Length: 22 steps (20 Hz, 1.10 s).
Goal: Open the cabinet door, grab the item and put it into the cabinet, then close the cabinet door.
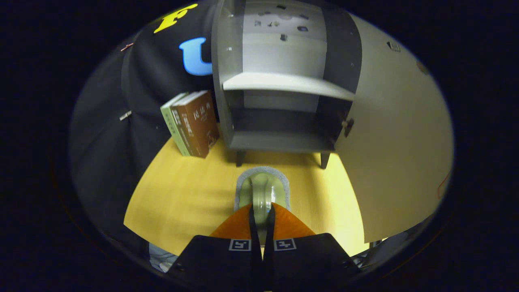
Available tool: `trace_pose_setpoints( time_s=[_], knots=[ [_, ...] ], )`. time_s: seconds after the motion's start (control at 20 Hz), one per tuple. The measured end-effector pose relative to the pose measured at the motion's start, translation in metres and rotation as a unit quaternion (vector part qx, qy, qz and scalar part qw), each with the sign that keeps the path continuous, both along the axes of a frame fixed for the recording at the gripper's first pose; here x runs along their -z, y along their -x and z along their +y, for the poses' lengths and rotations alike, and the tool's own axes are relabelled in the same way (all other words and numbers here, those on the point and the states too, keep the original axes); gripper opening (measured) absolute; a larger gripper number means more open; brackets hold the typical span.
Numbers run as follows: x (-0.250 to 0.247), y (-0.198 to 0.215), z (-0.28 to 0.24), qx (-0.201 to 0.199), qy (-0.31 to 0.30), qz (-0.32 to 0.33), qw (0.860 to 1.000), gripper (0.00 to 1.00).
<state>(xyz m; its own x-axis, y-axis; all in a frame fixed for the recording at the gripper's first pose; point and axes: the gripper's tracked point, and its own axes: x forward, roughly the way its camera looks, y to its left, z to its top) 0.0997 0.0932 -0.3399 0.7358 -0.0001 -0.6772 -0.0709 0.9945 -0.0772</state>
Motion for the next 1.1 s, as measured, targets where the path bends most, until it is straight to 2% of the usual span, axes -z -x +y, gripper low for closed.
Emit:
trace_pose_setpoints(
  time_s=[0.25,0.5,0.8,1.1],
  knots=[
    [-0.093,-0.036,0.015,0.012,-0.006,-0.106,0.994,0.06],
    [-0.156,-0.076,-0.003,0.028,0.003,-0.174,0.984,0.05],
    [-0.202,-0.149,-0.018,0.009,0.023,-0.227,0.974,0.05],
    [-0.2,-0.245,-0.02,-0.012,0.017,-0.227,0.974,0.05]
  ],
)
